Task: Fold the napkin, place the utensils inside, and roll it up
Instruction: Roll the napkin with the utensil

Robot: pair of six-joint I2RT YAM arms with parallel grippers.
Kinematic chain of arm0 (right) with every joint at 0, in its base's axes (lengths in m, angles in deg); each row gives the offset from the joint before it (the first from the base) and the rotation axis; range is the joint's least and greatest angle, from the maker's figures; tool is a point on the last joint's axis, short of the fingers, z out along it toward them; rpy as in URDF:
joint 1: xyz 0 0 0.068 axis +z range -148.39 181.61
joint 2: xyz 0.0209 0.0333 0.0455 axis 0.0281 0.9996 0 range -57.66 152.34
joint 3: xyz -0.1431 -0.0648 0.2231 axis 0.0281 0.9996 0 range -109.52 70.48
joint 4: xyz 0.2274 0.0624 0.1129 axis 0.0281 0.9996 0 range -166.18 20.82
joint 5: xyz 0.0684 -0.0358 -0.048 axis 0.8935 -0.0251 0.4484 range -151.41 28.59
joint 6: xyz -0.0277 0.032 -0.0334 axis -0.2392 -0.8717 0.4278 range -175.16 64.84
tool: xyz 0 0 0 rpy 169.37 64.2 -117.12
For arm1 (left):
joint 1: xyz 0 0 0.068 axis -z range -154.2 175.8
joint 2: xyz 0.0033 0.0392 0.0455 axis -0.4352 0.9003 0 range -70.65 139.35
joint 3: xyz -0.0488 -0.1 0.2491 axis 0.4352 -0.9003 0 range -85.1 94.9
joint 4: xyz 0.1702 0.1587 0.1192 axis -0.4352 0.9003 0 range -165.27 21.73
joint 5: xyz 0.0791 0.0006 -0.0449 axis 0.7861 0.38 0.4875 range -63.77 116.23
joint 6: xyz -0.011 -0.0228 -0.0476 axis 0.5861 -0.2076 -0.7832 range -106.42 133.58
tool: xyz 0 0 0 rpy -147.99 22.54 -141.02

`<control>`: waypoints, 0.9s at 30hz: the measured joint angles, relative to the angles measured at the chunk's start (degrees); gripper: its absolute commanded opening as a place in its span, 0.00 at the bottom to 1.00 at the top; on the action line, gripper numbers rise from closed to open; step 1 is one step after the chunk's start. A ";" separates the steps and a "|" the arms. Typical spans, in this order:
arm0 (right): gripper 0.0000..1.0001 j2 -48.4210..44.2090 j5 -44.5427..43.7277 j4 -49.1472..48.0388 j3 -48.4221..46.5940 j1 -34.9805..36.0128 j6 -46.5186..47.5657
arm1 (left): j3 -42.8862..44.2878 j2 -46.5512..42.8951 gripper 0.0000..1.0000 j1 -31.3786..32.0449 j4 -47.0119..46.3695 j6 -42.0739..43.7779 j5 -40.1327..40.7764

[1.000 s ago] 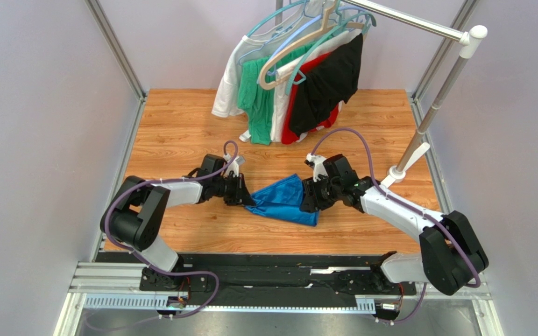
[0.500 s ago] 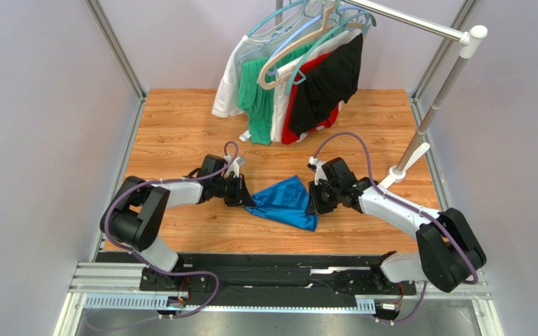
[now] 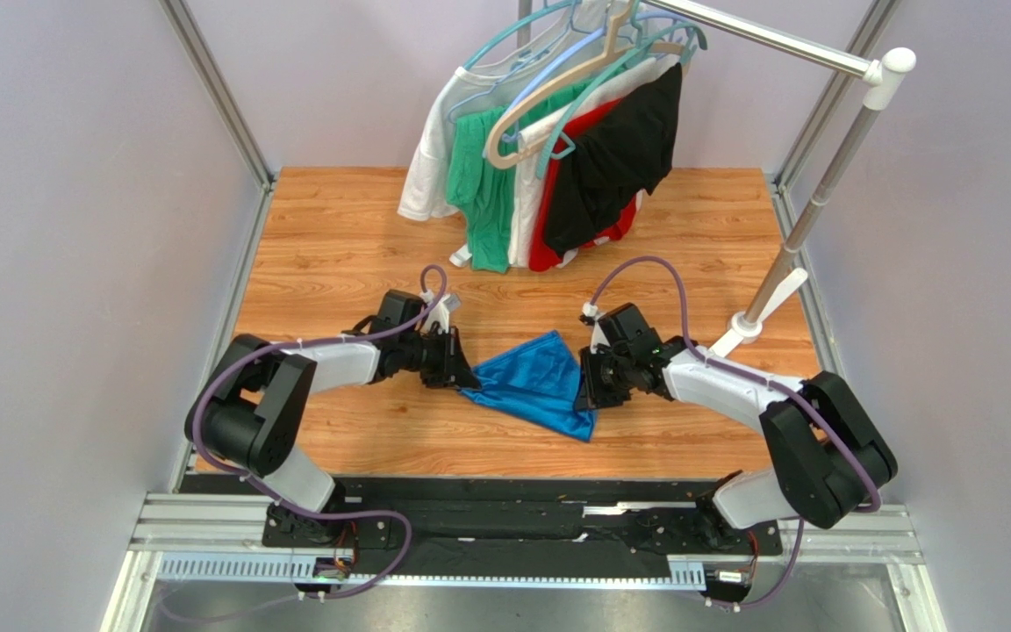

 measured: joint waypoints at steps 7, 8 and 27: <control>0.30 -0.44 -3.98 0.24 0.09 0.61 -1.75 | 0.87 0.70 0.00 -0.11 1.07 0.09 -0.22; 0.37 -0.66 -5.01 0.52 0.22 0.72 -1.81 | 1.05 0.76 0.00 -0.13 1.36 0.17 -0.20; 0.74 -15.21 -18.95 13.51 -6.60 6.16 3.80 | 4.50 2.10 0.00 -0.57 7.54 2.95 0.63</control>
